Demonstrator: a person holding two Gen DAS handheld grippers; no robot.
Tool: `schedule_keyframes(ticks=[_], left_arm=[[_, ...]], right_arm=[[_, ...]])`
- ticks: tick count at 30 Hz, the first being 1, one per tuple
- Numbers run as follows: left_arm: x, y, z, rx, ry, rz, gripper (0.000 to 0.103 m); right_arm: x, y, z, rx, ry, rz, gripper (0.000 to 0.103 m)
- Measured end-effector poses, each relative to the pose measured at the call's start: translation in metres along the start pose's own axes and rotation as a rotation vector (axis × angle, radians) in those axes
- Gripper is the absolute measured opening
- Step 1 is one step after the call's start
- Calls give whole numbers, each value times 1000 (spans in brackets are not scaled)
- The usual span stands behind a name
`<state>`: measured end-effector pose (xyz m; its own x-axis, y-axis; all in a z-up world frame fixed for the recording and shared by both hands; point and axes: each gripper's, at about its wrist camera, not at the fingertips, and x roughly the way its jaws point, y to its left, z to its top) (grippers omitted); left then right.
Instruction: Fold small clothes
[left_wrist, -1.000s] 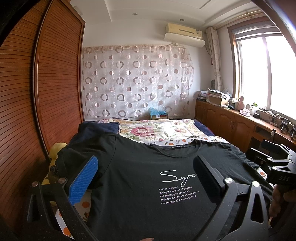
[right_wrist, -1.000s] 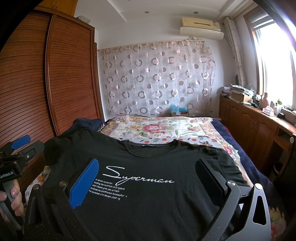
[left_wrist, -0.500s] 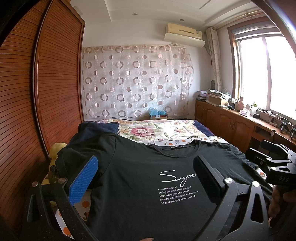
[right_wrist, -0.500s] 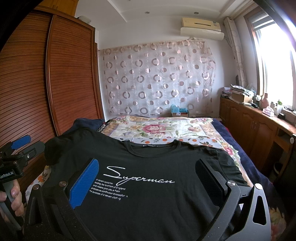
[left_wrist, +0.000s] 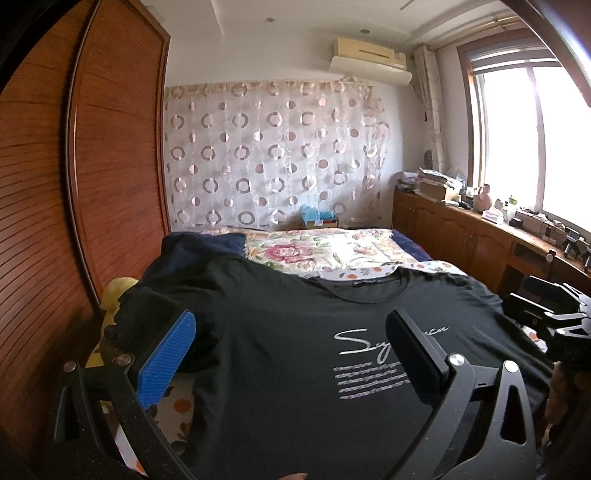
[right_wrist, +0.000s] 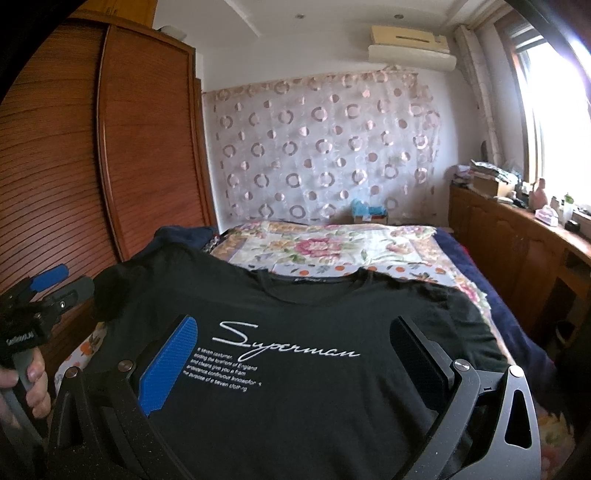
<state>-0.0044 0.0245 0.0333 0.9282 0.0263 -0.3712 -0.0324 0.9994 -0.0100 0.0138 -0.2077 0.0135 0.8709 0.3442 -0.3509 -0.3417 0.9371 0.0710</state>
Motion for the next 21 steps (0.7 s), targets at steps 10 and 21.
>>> schedule_keyframes(ticks=[10, 21], left_arm=[[30, 57, -27, -25, 104, 55, 103], [51, 134, -42, -88, 161, 95, 82]], right_arm=[[16, 0, -1, -43, 71, 69, 103], [35, -1, 14, -116, 162, 145, 103]])
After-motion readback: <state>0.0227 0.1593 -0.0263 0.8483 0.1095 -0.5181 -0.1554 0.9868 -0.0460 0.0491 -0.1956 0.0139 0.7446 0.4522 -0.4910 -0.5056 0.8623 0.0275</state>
